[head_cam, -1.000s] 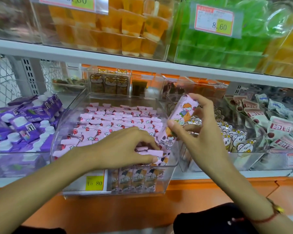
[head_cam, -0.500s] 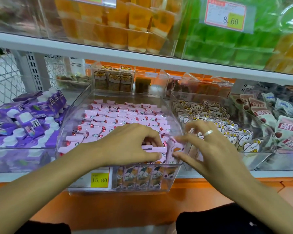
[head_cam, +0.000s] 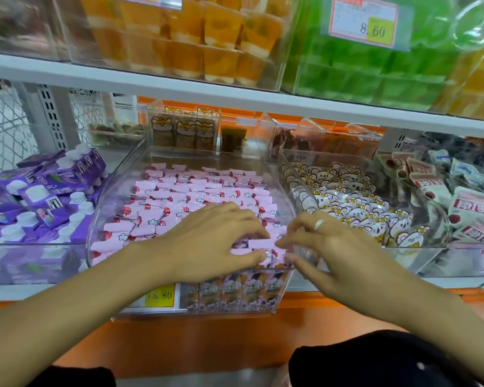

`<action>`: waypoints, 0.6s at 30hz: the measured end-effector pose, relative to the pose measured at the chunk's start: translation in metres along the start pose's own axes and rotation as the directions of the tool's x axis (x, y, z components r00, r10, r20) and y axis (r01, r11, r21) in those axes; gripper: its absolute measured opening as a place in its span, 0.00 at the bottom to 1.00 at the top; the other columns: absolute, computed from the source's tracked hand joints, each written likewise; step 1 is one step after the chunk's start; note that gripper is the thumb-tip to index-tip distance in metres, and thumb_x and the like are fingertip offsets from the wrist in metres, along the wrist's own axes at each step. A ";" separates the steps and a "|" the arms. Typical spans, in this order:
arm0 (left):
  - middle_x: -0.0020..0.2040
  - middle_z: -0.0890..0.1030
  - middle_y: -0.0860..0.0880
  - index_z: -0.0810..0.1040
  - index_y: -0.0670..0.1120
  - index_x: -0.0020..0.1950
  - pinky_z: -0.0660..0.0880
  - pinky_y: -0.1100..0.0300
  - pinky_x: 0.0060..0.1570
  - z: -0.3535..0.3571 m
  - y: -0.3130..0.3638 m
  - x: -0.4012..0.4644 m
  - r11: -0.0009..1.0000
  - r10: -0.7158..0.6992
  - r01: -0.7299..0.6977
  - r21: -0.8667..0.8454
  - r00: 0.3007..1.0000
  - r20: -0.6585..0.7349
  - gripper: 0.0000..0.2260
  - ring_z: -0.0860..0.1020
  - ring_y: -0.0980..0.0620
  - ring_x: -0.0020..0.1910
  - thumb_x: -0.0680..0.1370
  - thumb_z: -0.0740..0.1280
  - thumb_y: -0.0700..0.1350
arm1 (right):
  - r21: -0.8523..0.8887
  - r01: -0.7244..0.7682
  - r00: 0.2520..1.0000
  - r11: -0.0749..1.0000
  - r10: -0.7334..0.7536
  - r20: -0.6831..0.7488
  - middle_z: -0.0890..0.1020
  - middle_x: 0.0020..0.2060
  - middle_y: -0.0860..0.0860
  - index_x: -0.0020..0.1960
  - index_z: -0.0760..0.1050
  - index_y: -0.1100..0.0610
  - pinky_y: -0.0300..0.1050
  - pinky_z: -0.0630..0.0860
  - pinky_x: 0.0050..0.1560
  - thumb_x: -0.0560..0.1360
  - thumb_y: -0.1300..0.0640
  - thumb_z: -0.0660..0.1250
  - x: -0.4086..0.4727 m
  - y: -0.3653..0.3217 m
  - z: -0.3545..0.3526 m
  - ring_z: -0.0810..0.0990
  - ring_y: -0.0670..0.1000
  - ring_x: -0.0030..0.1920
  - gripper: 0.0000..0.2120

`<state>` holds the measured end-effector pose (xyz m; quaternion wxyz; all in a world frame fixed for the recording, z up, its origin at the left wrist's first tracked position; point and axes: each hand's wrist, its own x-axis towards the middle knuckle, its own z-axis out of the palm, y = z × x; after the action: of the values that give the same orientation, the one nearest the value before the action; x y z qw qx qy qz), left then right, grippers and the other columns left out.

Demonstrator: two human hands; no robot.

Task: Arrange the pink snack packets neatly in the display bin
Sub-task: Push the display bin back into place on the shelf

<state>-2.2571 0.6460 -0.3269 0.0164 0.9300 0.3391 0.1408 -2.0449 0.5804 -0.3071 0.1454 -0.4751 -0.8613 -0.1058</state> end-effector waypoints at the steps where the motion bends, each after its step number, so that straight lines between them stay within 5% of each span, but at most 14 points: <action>1: 0.61 0.73 0.63 0.71 0.59 0.65 0.61 0.64 0.50 -0.002 0.002 0.001 1.000 -0.004 0.004 -0.004 1.000 0.003 0.19 0.66 0.62 0.54 0.77 0.55 0.64 | 0.066 -0.044 0.997 0.997 0.048 -0.066 0.75 0.46 0.42 0.50 0.79 0.46 0.40 0.66 0.33 0.76 0.51 0.64 0.003 0.002 -0.001 0.68 0.38 0.39 0.06; 4: 0.57 0.73 0.66 0.72 0.61 0.63 0.64 0.64 0.49 -0.017 0.003 -0.006 0.990 -0.093 0.085 -0.113 0.994 -0.063 0.18 0.65 0.68 0.53 0.76 0.56 0.65 | 0.226 -0.175 0.950 0.958 0.225 -0.218 0.75 0.39 0.43 0.47 0.76 0.48 0.46 0.72 0.35 0.75 0.50 0.63 0.016 0.009 0.000 0.73 0.42 0.36 0.04; 9: 0.57 0.76 0.55 0.74 0.54 0.61 0.72 0.55 0.45 -0.055 -0.030 -0.058 0.884 -0.368 0.459 0.094 0.805 -0.465 0.16 0.74 0.52 0.56 0.76 0.63 0.57 | 0.262 -0.419 0.908 0.869 0.401 0.122 0.75 0.37 0.40 0.62 0.68 0.50 0.37 0.68 0.33 0.74 0.43 0.64 0.034 0.022 0.011 0.75 0.39 0.34 0.20; 14: 0.50 0.81 0.50 0.74 0.50 0.56 0.72 0.53 0.40 -0.059 -0.050 -0.099 0.654 -0.673 0.749 0.111 0.642 -0.368 0.15 0.79 0.42 0.50 0.75 0.65 0.56 | 0.191 -0.438 0.899 0.878 0.426 0.100 0.78 0.37 0.47 0.55 0.71 0.54 0.47 0.76 0.40 0.75 0.49 0.65 0.048 0.021 0.017 0.78 0.50 0.38 0.13; 18: 0.44 0.81 0.45 0.73 0.47 0.47 0.70 0.54 0.36 -0.041 -0.053 -0.096 0.628 -0.701 0.762 0.158 0.643 -0.308 0.11 0.79 0.40 0.46 0.78 0.59 0.54 | 0.180 -0.421 0.907 0.889 0.415 0.075 0.80 0.37 0.48 0.56 0.71 0.55 0.46 0.75 0.38 0.75 0.52 0.65 0.049 0.021 0.017 0.78 0.52 0.36 0.12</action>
<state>-2.3715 0.6230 -0.3182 -0.0933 0.6815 0.7047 0.1741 -2.0547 0.6356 -0.3046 0.1950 -0.6347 -0.7475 0.0199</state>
